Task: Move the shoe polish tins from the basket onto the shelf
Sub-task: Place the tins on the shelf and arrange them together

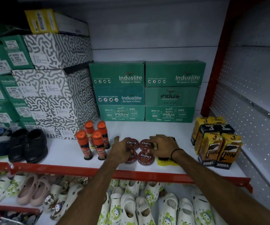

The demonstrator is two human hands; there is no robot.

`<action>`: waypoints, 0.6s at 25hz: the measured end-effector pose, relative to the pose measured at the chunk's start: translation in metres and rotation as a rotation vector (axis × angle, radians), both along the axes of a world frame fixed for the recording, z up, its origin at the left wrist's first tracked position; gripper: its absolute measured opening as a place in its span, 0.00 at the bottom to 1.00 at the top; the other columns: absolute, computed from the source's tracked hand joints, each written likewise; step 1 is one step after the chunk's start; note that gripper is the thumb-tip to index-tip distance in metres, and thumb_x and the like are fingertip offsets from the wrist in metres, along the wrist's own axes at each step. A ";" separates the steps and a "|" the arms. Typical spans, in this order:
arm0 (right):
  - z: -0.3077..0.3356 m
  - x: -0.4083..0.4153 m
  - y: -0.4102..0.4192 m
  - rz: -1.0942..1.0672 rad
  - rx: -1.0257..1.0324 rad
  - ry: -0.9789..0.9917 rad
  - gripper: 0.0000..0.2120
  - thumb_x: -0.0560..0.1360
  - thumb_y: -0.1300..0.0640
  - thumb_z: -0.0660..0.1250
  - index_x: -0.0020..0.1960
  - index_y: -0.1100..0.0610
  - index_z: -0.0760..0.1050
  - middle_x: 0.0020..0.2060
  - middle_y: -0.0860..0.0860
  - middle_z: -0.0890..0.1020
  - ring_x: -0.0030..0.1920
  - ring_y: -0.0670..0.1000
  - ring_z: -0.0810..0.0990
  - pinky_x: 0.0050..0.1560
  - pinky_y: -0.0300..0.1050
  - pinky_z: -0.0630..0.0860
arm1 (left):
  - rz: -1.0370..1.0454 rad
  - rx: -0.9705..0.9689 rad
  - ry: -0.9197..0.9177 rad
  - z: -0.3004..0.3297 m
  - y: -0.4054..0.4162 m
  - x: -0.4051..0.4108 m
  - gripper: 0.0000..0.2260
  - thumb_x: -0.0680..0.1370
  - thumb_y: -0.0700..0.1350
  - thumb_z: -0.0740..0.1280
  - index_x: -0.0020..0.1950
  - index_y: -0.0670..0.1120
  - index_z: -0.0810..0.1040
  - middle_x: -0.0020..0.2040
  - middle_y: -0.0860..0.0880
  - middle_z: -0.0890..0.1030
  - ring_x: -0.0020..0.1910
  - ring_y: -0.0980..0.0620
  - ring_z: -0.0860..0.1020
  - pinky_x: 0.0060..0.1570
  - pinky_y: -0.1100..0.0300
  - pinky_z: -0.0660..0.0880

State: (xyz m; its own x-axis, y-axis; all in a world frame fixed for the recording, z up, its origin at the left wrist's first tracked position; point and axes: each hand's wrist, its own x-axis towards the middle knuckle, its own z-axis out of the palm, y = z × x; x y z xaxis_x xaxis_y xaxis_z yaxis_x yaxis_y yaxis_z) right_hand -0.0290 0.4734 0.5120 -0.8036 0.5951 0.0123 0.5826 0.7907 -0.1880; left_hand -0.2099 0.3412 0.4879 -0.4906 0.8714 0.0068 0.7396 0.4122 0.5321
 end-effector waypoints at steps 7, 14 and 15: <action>0.017 0.064 0.019 -0.113 -0.129 -0.020 0.35 0.65 0.40 0.81 0.68 0.50 0.76 0.65 0.51 0.80 0.65 0.57 0.79 0.63 0.54 0.79 | -0.377 0.042 0.309 -0.003 0.025 0.078 0.34 0.70 0.56 0.67 0.76 0.55 0.64 0.80 0.52 0.63 0.79 0.44 0.59 0.75 0.39 0.54; 0.001 0.087 0.019 -0.093 -0.018 -0.104 0.34 0.66 0.49 0.80 0.69 0.51 0.76 0.68 0.52 0.79 0.66 0.58 0.79 0.63 0.56 0.80 | -0.435 0.005 0.353 -0.020 0.048 0.099 0.34 0.68 0.47 0.68 0.75 0.55 0.66 0.77 0.52 0.67 0.77 0.43 0.63 0.75 0.44 0.57; 0.000 0.089 0.018 -0.099 -0.030 -0.074 0.33 0.66 0.50 0.80 0.69 0.51 0.76 0.68 0.52 0.79 0.66 0.58 0.79 0.63 0.56 0.79 | -0.432 0.001 0.342 -0.018 0.046 0.099 0.34 0.69 0.47 0.68 0.75 0.55 0.66 0.77 0.52 0.67 0.76 0.43 0.63 0.75 0.44 0.57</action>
State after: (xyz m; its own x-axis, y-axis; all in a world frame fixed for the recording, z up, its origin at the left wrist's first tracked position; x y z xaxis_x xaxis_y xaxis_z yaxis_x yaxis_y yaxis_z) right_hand 0.0595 0.4917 0.5123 -0.7390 0.6707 -0.0637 0.6707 0.7234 -0.1638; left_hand -0.1111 0.3875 0.4696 -0.0579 0.9929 0.1038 0.9722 0.0324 0.2318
